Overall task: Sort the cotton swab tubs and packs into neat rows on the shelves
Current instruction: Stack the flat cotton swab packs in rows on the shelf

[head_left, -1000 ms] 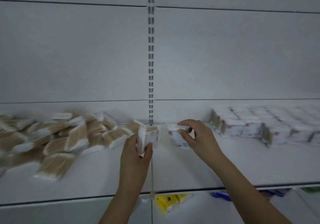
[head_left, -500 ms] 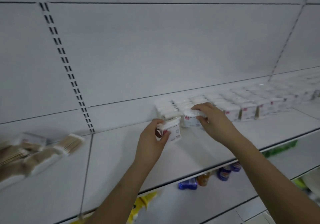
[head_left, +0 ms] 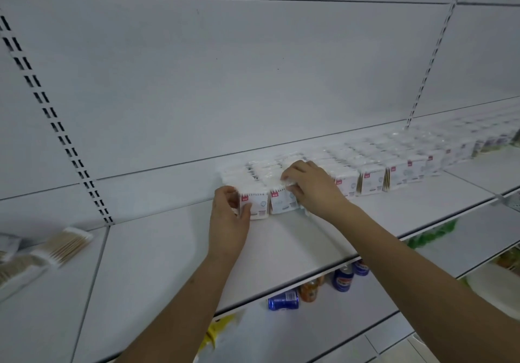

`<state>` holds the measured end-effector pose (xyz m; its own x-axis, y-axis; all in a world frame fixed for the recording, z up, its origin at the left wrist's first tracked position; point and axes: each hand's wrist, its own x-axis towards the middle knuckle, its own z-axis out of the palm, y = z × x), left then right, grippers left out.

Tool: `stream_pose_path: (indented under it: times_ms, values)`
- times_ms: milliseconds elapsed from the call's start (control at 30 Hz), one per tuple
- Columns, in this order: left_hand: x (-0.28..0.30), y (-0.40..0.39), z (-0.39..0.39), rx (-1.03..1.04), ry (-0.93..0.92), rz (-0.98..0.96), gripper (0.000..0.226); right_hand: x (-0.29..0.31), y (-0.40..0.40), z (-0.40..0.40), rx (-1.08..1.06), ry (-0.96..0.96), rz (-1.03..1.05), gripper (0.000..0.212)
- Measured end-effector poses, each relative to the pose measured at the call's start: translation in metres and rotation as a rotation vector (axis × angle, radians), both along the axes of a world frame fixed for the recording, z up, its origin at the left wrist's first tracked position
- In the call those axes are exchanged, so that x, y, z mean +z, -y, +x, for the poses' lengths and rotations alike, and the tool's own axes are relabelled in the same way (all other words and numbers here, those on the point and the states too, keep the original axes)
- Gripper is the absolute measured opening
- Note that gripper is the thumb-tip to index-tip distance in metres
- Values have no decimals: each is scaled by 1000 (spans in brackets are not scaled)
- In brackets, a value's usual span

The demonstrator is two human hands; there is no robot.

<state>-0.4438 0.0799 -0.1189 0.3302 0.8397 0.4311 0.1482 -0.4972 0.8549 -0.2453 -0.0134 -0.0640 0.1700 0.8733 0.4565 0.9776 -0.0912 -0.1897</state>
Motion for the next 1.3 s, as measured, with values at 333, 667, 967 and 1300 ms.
stream_pose_path:
  times_ms: [333, 667, 967, 1300]
  values:
    - [-3, -4, 1, 32, -81, -127, 30, 18, -3, -8, -58, 12, -81, 36]
    - [24, 12, -85, 53, -81, -161, 35, 60, -41, -104, 111, -133, 282, 42]
    - [15, -6, -254, 384, -218, 93, 25, 40, -129, -258, 392, -320, 249, 39]
    - [-2, -71, -354, 656, -789, 105, 67, -41, -198, -368, 400, -141, -268, 78]
